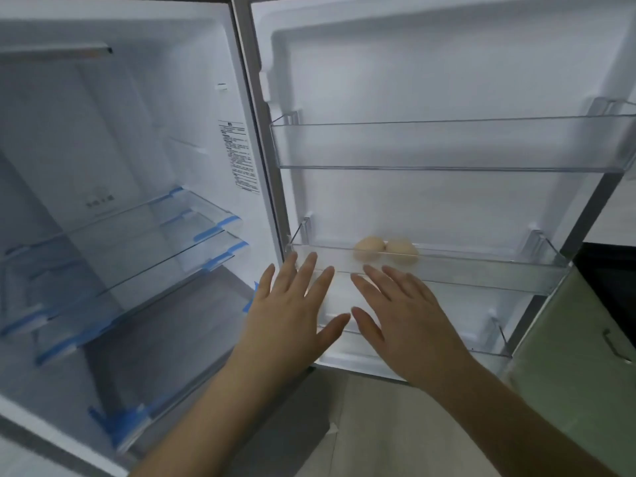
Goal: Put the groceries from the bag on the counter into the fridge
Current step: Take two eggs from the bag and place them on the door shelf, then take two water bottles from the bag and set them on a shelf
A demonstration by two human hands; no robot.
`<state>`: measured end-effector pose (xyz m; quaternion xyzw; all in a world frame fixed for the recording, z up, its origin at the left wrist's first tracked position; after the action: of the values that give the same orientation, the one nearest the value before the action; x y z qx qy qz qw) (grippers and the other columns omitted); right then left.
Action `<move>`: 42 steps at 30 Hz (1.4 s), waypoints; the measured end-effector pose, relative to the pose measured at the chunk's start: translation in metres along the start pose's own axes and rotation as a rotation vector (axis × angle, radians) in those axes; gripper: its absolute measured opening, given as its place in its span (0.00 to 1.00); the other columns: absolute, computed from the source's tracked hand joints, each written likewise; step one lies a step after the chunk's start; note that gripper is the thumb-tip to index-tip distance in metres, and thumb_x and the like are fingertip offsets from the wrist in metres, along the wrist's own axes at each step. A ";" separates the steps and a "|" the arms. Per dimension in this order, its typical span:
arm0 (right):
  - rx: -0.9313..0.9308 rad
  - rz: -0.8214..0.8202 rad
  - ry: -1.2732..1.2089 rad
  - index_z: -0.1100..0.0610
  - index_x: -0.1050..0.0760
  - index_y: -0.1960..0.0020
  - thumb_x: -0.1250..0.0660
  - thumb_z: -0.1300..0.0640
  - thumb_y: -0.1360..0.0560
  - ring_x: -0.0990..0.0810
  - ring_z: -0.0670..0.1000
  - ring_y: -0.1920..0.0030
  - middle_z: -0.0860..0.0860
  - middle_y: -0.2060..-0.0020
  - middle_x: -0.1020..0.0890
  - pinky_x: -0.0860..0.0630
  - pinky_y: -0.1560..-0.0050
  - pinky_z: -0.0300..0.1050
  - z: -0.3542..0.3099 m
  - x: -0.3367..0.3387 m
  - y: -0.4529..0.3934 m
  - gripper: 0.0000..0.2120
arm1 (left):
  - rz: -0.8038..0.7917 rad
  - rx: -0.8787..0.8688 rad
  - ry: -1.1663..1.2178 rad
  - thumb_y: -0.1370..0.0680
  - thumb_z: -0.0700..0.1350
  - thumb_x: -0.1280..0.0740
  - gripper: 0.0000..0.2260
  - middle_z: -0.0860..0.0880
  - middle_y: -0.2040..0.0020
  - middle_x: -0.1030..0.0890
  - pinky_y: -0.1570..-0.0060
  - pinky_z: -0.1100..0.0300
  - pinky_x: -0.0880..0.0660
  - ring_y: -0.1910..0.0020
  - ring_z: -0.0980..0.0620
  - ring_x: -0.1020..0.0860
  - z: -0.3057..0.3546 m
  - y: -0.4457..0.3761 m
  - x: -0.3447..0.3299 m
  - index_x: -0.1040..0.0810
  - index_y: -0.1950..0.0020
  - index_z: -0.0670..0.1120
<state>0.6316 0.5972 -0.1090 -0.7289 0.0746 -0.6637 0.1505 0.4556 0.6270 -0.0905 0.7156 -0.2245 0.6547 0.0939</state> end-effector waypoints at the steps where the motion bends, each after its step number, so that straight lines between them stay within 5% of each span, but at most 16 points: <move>1: -0.011 -0.008 0.012 0.52 0.23 0.36 0.59 0.38 0.20 0.21 0.60 0.38 0.54 0.37 0.21 0.31 0.38 0.62 -0.005 -0.001 0.002 0.32 | -0.026 0.016 -0.001 0.29 0.73 0.66 0.39 0.51 0.19 0.56 0.24 0.42 0.59 0.21 0.46 0.58 -0.003 0.005 -0.002 0.55 0.21 0.59; 8: -0.077 -0.028 0.021 0.53 0.22 0.36 0.60 0.38 0.20 0.21 0.61 0.39 0.55 0.37 0.21 0.28 0.38 0.63 -0.040 -0.008 0.025 0.34 | -0.050 0.017 0.061 0.33 0.76 0.69 0.41 0.53 0.19 0.56 0.24 0.40 0.56 0.21 0.45 0.56 -0.033 0.035 -0.007 0.58 0.22 0.61; 15: -0.180 -0.008 0.040 0.54 0.29 0.29 0.56 0.42 0.20 0.26 0.59 0.33 0.56 0.32 0.25 0.31 0.33 0.58 -0.098 -0.008 0.060 0.29 | 0.099 -0.109 0.140 0.23 0.69 0.58 0.32 0.47 0.23 0.37 0.28 0.40 0.51 0.23 0.43 0.41 -0.076 0.081 -0.013 0.37 0.24 0.57; 18: -0.238 -0.020 0.071 0.54 0.29 0.29 0.54 0.42 0.20 0.26 0.59 0.33 0.56 0.32 0.26 0.31 0.33 0.58 -0.124 -0.012 0.081 0.28 | 0.060 -0.190 0.167 0.23 0.67 0.59 0.32 0.47 0.22 0.39 0.26 0.40 0.49 0.22 0.43 0.43 -0.091 0.099 -0.024 0.39 0.23 0.56; 21: -0.296 -0.019 0.093 0.54 0.28 0.30 0.52 0.43 0.21 0.26 0.59 0.34 0.56 0.32 0.25 0.31 0.33 0.58 -0.144 -0.013 0.106 0.27 | 0.067 -0.266 0.225 0.21 0.65 0.59 0.31 0.45 0.25 0.32 0.28 0.37 0.41 0.25 0.42 0.36 -0.092 0.114 -0.031 0.33 0.25 0.53; 25: -0.380 -0.014 0.142 0.55 0.30 0.29 0.51 0.43 0.21 0.32 0.59 0.29 0.56 0.29 0.29 0.34 0.31 0.59 -0.153 -0.006 0.145 0.27 | 0.103 -0.396 0.282 0.19 0.63 0.60 0.31 0.44 0.29 0.26 0.31 0.36 0.40 0.30 0.40 0.29 -0.073 0.127 -0.037 0.28 0.28 0.51; 32: -0.594 0.012 0.251 0.55 0.32 0.28 0.50 0.43 0.21 0.32 0.59 0.29 0.56 0.30 0.29 0.46 0.30 0.52 -0.150 0.022 0.218 0.27 | 0.123 -0.562 0.321 0.21 0.63 0.51 0.28 0.45 0.27 0.29 0.27 0.42 0.44 0.27 0.42 0.32 -0.017 0.155 -0.022 0.29 0.27 0.53; 42: -0.955 0.014 0.371 0.53 0.35 0.26 0.51 0.42 0.21 0.34 0.58 0.27 0.55 0.28 0.31 0.41 0.27 0.55 -0.141 0.078 0.379 0.28 | 0.149 -0.937 0.328 0.21 0.62 0.51 0.26 0.47 0.29 0.26 0.30 0.43 0.38 0.29 0.43 0.30 0.115 0.231 0.019 0.32 0.26 0.54</move>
<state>0.5352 0.1991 -0.1457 -0.5858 0.3999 -0.6728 -0.2105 0.4563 0.3701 -0.1227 0.4663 -0.5273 0.5924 0.3920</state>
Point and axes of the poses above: each hand's wrist, its own y-axis away from the middle knuckle, its own x-axis out of the back of the hand, z = x × y, the point moved 1 cm from there along -y, towards the middle knuckle
